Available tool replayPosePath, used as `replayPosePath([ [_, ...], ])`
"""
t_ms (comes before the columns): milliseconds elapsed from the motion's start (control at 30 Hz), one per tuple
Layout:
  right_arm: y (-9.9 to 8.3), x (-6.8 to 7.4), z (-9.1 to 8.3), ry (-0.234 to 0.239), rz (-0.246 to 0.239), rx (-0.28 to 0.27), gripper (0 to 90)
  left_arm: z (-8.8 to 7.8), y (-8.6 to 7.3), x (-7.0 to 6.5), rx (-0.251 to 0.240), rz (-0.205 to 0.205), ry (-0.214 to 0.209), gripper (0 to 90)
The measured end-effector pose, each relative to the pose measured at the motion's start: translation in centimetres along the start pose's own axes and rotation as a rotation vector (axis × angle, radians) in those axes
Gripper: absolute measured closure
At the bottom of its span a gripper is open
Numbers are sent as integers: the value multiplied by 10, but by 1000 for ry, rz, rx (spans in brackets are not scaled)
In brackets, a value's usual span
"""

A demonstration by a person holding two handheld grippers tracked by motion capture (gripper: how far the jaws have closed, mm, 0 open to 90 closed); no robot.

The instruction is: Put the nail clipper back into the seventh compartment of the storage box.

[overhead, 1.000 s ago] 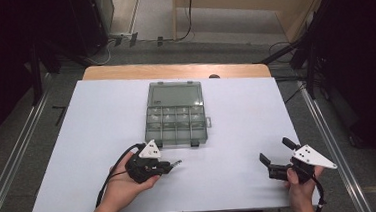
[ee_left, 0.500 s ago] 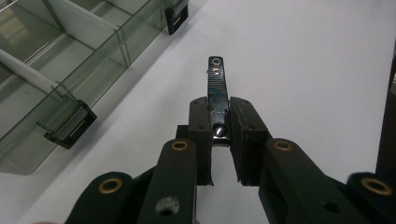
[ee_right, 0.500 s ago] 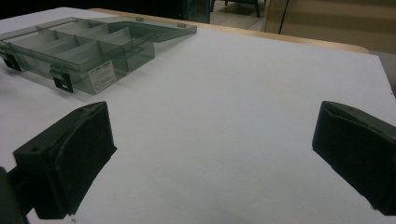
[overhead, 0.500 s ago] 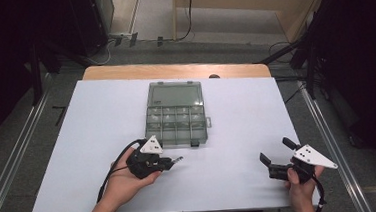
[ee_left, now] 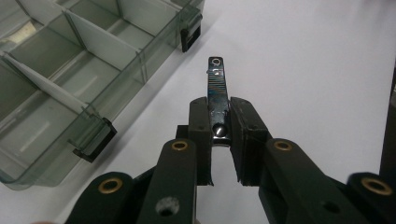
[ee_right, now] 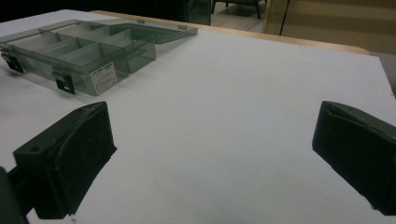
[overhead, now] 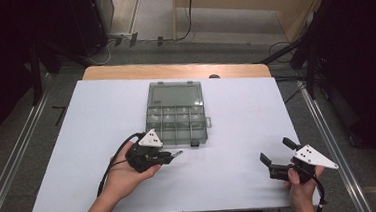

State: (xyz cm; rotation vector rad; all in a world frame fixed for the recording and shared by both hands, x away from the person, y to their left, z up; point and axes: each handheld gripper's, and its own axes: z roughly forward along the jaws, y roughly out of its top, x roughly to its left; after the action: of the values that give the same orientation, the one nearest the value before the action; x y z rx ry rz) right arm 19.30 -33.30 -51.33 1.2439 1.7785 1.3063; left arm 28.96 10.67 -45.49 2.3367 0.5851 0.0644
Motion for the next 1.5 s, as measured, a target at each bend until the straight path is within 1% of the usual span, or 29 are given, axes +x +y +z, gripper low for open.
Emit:
replayPosePath([
  [167,0,0,0,1,1,0,0,-1,3,3,3,-6,3,788],
  [267,0,0,0,2,2,1,0,-3,6,4,-7,-4,8,787],
  [300,0,0,0,2,3,1,0,-4,8,5,-1,1,8,787],
  [467,0,0,0,1,1,1,0,-3,11,7,-9,-4,10,787],
  [500,0,0,0,1,3,1,0,-3,11,7,-5,1,11,788],
  [633,0,0,0,2,1,2,0,-3,14,8,-4,0,15,787],
  [933,0,0,0,2,2,2,0,-2,17,9,-2,7,14,787],
  [1133,0,-1,0,1,5,1,0,-1,18,10,-7,0,16,787],
  [1267,0,-1,0,1,5,2,0,-1,18,10,-5,6,17,788],
  [1500,0,-1,0,1,4,3,0,-3,21,12,-13,2,24,787],
])
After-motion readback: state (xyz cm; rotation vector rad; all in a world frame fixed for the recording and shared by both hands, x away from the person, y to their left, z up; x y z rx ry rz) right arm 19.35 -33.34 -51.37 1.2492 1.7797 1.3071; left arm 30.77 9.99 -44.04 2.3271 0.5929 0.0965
